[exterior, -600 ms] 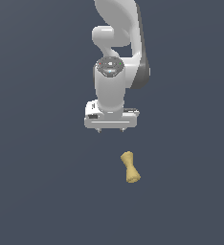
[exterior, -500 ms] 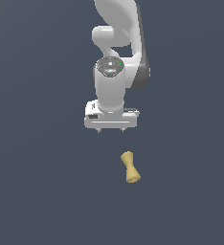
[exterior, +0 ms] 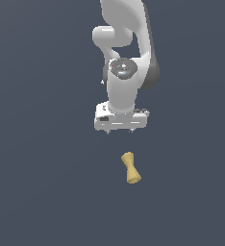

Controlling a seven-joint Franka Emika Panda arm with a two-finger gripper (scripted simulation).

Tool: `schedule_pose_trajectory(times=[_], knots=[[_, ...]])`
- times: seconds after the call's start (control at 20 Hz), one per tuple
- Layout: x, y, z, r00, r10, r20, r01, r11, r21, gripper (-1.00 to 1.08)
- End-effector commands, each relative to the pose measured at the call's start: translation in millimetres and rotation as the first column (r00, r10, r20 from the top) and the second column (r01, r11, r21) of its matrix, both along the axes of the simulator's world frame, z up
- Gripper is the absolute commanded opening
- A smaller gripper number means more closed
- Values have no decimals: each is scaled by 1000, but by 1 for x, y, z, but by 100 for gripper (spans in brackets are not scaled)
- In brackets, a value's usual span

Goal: Pick up the object and move it to a goal position.

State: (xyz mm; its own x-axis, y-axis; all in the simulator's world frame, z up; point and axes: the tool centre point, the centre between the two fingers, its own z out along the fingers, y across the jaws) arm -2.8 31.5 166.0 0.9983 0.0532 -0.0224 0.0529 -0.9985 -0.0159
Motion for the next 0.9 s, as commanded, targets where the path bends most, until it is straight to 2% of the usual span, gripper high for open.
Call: schedule_pose_trajectory(times=[0.0,0.4,0.85], knots=[[0,1,0,1000,1,-1,-1,1000,1,100],[4,2,-1,1000,4,0,-4,1000,0,100],[32,12,-10,999,33,5,-33,999,-3,100]])
